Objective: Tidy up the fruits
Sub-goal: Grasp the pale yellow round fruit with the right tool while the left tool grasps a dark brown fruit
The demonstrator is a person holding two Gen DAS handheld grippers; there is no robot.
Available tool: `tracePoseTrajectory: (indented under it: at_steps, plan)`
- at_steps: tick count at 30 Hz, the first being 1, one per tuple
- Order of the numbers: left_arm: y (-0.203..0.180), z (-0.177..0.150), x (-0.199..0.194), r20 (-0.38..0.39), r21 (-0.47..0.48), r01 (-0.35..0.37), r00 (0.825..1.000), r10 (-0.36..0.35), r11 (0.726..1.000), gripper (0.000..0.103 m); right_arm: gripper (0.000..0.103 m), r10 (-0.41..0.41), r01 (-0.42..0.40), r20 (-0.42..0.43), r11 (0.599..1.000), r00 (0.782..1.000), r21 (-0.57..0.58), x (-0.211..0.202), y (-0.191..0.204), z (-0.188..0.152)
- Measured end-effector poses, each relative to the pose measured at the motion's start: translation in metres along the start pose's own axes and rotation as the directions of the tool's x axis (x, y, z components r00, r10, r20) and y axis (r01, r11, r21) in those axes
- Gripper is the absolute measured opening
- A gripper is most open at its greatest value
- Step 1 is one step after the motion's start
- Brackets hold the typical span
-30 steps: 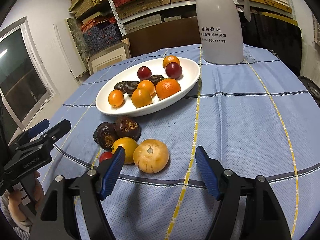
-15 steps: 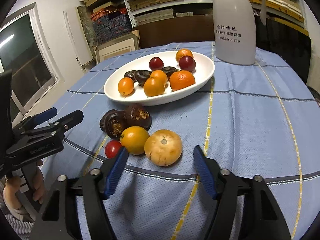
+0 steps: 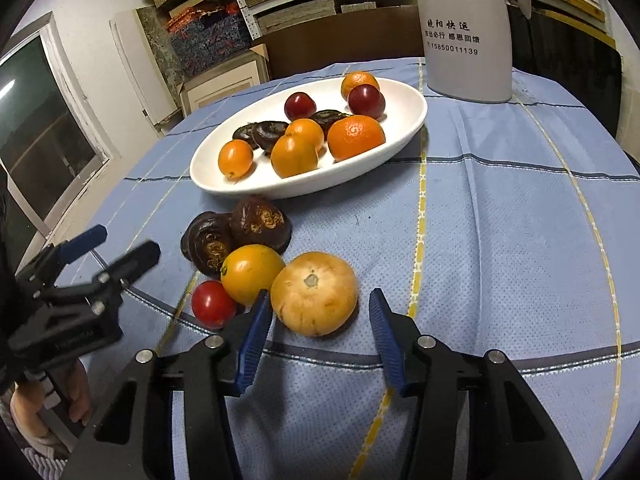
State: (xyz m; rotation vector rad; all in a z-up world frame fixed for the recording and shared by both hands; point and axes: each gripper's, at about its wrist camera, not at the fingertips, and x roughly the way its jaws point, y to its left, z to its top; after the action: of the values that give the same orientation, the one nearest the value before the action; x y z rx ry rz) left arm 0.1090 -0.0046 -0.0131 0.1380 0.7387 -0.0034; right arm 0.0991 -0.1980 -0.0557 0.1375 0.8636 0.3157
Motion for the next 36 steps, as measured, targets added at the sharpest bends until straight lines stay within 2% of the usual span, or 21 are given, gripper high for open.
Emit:
tracePoseTrajectory:
  at_steps: [2, 8, 12, 17, 22, 24, 27, 29, 31, 33, 36]
  plan:
    - [-0.002, -0.001, 0.002, -0.009, 0.016, -0.005, 1.000, 0.005, 1.000, 0.098, 0.042, 0.010, -0.010, 0.000, 1.000, 1.000, -0.013, -0.001, 0.002, 0.000]
    - [-0.003, -0.001, 0.012, -0.037, 0.020, 0.014, 0.999, -0.014, 1.000, 0.098, 0.041, -0.001, 0.001, 0.000, 1.000, 1.000, -0.029, -0.004, 0.003, -0.001]
    - [-0.004, 0.002, 0.030, -0.102, 0.037, 0.035, 0.994, -0.031, 0.999, 0.098, 0.042, 0.001, -0.001, -0.001, 1.000, 1.000, -0.021, -0.004, 0.002, -0.001]
    - [-0.012, 0.012, 0.045, -0.124, 0.066, 0.058, 0.991, -0.050, 0.996, 0.098, 0.042, 0.001, -0.001, -0.002, 1.000, 1.000, -0.021, -0.004, 0.002, -0.002]
    - [-0.009, 0.019, 0.059, -0.158, 0.033, 0.099, 0.983, -0.092, 0.995, 0.099, 0.042, 0.003, -0.003, -0.002, 1.000, 1.000, -0.019, -0.003, 0.002, -0.002]
    - [-0.004, 0.019, 0.058, -0.152, 0.022, 0.085, 0.985, -0.081, 0.996, 0.099, 0.042, 0.003, -0.003, -0.002, 1.000, 1.000, -0.019, -0.003, 0.002, -0.002]
    - [0.008, 0.014, 0.049, -0.121, 0.036, 0.005, 0.993, -0.001, 0.999, 0.099, 0.042, 0.003, -0.003, -0.003, 1.000, 1.000, -0.017, -0.003, 0.002, -0.001]
    - [0.017, 0.013, 0.047, -0.121, 0.015, -0.015, 0.993, 0.016, 1.000, 0.099, 0.042, 0.002, -0.002, -0.004, 1.000, 1.000, -0.017, -0.003, 0.002, -0.002]
    - [0.024, 0.014, 0.048, -0.127, -0.014, -0.011, 0.992, 0.010, 1.000, 0.099, 0.042, 0.003, -0.003, -0.004, 1.000, 1.000, -0.017, -0.003, 0.001, -0.002]
    - [0.022, 0.016, 0.048, -0.118, -0.025, 0.035, 0.992, -0.038, 0.999, 0.098, 0.042, 0.003, -0.004, -0.004, 1.000, 1.000, -0.016, -0.004, 0.001, -0.002]
    - [0.014, 0.021, 0.049, -0.100, 0.013, 0.024, 0.995, -0.022, 1.000, 0.098, 0.042, 0.004, -0.004, -0.004, 1.000, 1.000, -0.016, -0.004, 0.001, -0.002]
